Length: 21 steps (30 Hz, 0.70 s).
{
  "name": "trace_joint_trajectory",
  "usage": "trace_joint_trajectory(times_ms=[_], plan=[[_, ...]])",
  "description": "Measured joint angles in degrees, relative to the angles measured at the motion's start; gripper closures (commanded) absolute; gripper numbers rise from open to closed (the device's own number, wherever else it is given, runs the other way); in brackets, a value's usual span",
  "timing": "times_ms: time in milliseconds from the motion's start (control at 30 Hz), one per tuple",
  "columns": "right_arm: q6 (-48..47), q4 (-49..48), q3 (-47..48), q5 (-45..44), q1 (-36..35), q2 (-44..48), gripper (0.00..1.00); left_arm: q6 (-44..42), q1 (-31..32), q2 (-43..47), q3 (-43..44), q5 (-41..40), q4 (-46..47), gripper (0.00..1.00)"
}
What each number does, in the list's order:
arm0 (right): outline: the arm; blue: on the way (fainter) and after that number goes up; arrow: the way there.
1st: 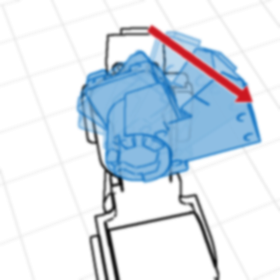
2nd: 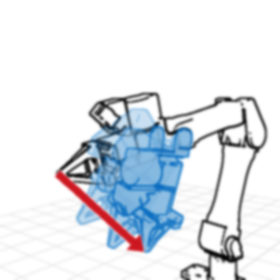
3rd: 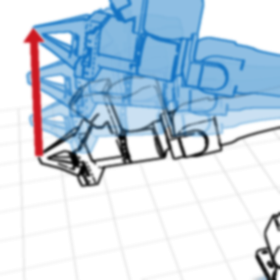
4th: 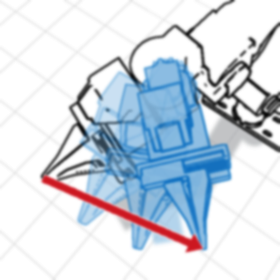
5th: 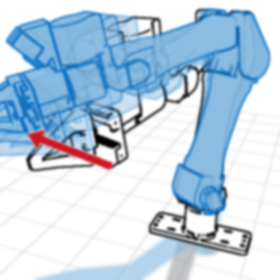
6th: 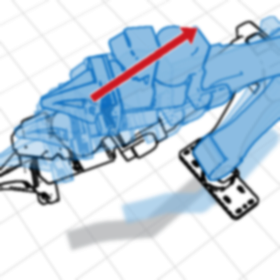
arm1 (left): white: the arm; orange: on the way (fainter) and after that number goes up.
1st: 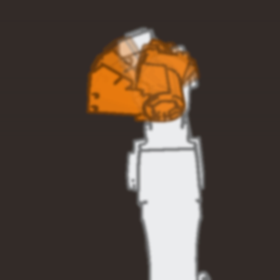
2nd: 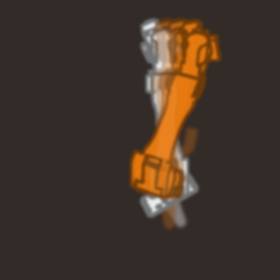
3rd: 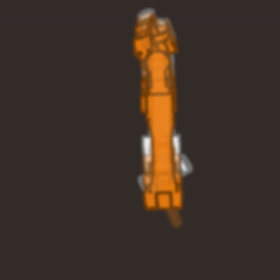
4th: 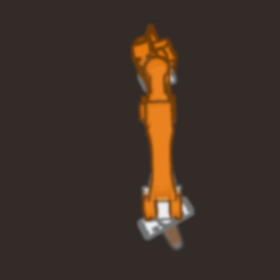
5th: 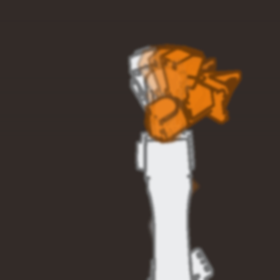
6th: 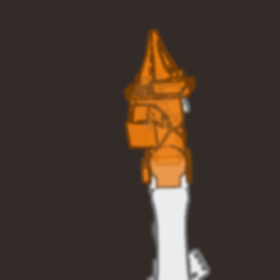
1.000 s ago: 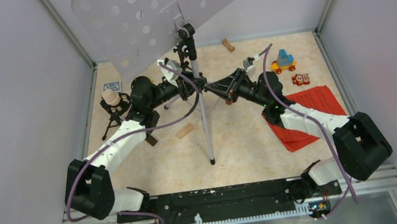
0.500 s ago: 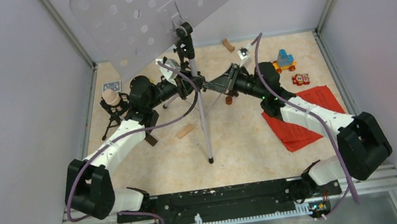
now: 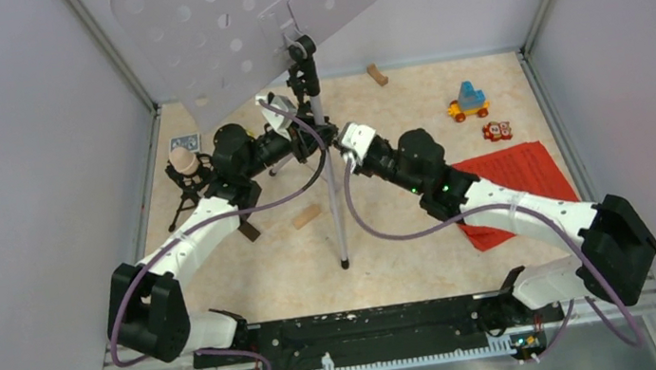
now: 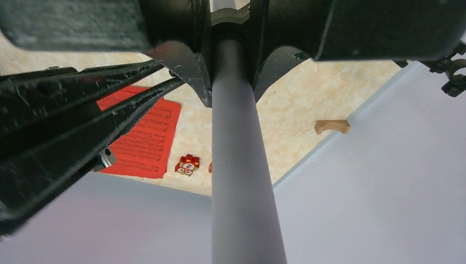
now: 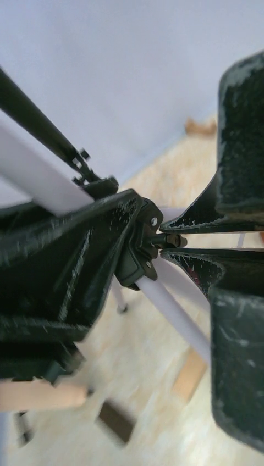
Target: Pack up the instrument practice props
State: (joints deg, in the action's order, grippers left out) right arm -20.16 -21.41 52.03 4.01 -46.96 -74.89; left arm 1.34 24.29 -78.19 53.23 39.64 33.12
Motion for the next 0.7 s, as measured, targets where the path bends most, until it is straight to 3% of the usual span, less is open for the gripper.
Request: trace_joint_trajectory(times_ms=[100, 233, 333, 467, 700], plan=[[-16.04, -1.29, -2.34, -3.52, -3.02, 1.14, 1.0, 0.02, 0.26, -0.04, 0.04, 0.96, -0.07, 1.0], [-30.4, -4.59, -5.86, -8.46, -5.99, 2.23, 1.0, -0.13, 1.03, -0.11, 0.22, 1.73, 0.09, 1.0], [-37.0, -6.08, -7.08, -11.23, -7.41, 2.4, 0.81, -0.37, 1.31, -0.33, 0.42, 1.97, 0.31, 1.0], [-37.73, -8.5, -8.57, -13.55, -8.59, 2.47, 0.72, -0.59, 1.42, -0.48, 0.66, 2.36, 0.28, 0.99], [-24.87, -12.94, -13.44, -14.73, -9.92, 6.97, 0.4, -0.39, 0.85, -0.46, 0.66, 2.36, -0.28, 0.98]])
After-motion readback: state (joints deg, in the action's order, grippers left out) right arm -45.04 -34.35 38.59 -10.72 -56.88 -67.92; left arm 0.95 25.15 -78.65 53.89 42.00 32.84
